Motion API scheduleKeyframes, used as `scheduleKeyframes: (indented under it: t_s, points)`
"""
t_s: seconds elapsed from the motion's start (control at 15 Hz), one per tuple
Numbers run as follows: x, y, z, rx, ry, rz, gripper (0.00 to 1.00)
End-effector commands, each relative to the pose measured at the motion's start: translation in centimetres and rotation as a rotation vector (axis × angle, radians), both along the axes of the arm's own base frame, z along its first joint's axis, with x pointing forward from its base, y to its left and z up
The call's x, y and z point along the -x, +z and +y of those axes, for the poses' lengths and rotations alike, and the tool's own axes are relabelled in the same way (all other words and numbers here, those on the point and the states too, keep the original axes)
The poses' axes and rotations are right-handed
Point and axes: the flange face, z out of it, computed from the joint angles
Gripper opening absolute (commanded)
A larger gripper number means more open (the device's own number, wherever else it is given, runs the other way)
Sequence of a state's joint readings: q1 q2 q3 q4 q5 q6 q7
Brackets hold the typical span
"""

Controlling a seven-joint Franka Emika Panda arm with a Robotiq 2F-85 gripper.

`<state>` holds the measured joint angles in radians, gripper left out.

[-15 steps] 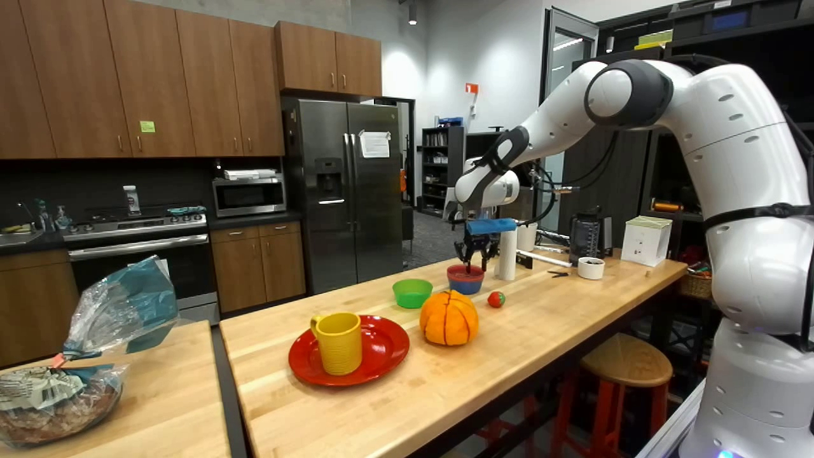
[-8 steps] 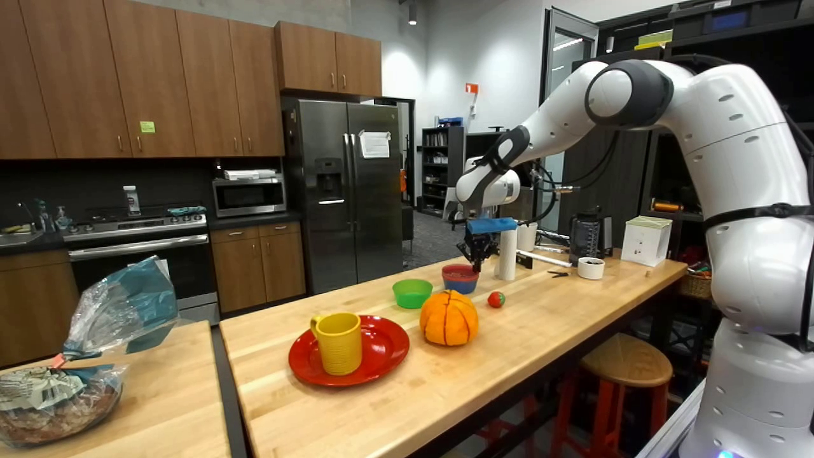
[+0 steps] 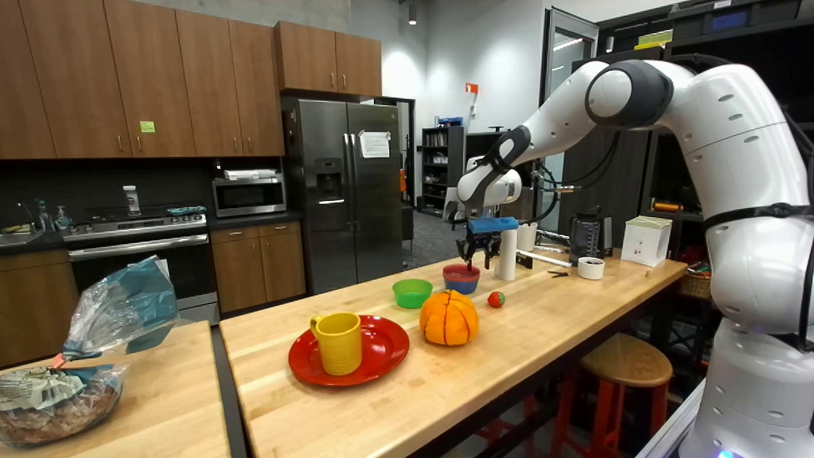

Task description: Remove the pink bowl from the stacked bowl

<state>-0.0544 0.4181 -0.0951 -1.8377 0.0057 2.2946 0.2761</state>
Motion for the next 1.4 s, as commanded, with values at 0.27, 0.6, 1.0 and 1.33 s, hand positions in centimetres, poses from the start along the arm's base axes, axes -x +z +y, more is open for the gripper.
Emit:
scheduleKeyframes:
  t_s: [0.27, 0.6, 1.0, 1.33]
  points:
    - [-0.36, -0.32, 0.13, -0.035, 0.014, -0.002, 1.0]
    - [-0.33, -0.52, 0.15, -0.049, 0.009, -0.005, 0.73]
    - [-0.33, -0.43, 0.16, -0.047, 0.012, -0.007, 0.27]
    - [-0.3, -0.35, 0.09, -0.045, 0.01, -0.009, 0.0]
